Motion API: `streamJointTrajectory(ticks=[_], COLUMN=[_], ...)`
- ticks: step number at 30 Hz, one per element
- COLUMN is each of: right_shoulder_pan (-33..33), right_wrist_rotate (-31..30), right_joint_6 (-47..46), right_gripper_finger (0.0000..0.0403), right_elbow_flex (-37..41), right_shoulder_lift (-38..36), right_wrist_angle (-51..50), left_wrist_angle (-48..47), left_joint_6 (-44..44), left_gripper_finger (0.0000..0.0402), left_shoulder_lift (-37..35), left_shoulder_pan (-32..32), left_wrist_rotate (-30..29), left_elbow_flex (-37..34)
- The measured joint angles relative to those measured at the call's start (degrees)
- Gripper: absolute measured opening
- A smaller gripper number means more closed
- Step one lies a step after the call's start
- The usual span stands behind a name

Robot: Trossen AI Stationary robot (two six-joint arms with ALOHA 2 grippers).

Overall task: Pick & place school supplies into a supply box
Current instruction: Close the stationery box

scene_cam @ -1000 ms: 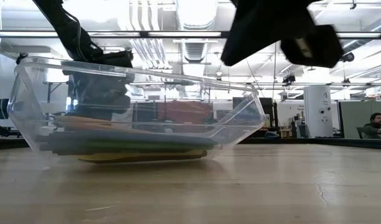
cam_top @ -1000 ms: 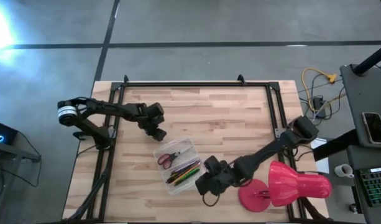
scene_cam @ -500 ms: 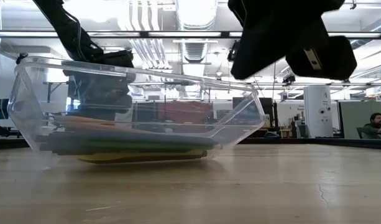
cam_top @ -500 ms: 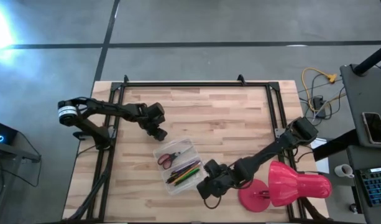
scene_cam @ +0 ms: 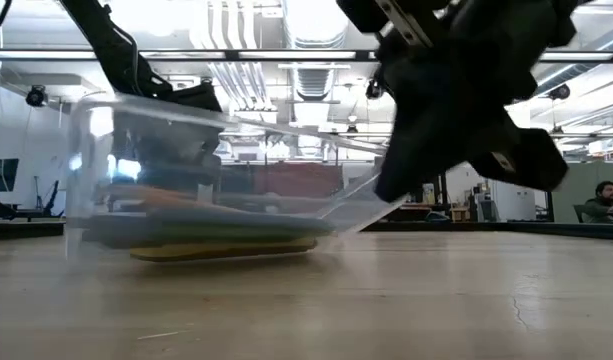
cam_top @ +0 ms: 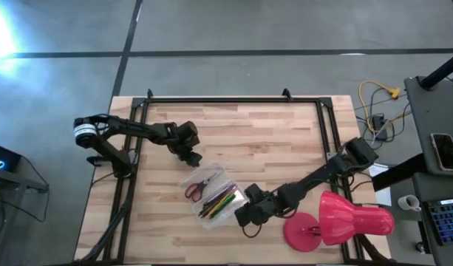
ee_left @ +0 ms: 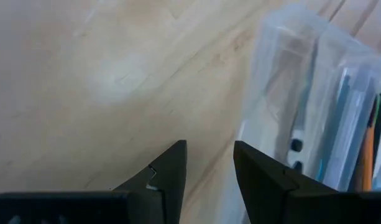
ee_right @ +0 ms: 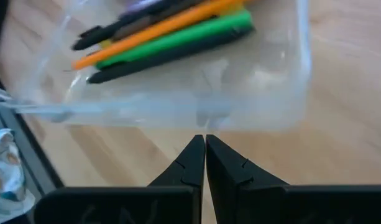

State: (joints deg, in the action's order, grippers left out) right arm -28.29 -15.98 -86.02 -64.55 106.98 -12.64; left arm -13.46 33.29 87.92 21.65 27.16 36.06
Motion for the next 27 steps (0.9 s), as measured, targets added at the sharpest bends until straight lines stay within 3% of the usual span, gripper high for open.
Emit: streamJointTrajectory(ticks=[5,16,20,27], right_shoulder_pan=[-0.07,-1.85,-2.65,-3.47], right_wrist_rotate=[1.49,2.02,1.9,-4.95], right_joint_6=[-2.53,-0.34,-1.36,-1.21], right_gripper_finger=[0.0008,0.0008,0.0008,0.0008], right_elbow_flex=[2.67,0.95,-1.35,-5.09], right_shoulder_lift=[0.02,-0.78,-0.9,-2.36], right_wrist_angle=[0.06,0.62,-4.38,-11.62], left_wrist_angle=[-0.73,-4.25,-5.76,-5.58], left_joint_6=[0.31,-2.99,-3.9,-4.33], left_gripper_finger=[0.0121,0.0121,0.0121,0.0121], left_shoulder_lift=[0.26,0.13,0.12,0.1], left_shoulder_pan=[-0.27,-0.15,-0.15,-0.11], left_wrist_rotate=[4.08,4.29,4.26,2.46], left_elbow_flex=[2.27,5.13,4.15,2.07])
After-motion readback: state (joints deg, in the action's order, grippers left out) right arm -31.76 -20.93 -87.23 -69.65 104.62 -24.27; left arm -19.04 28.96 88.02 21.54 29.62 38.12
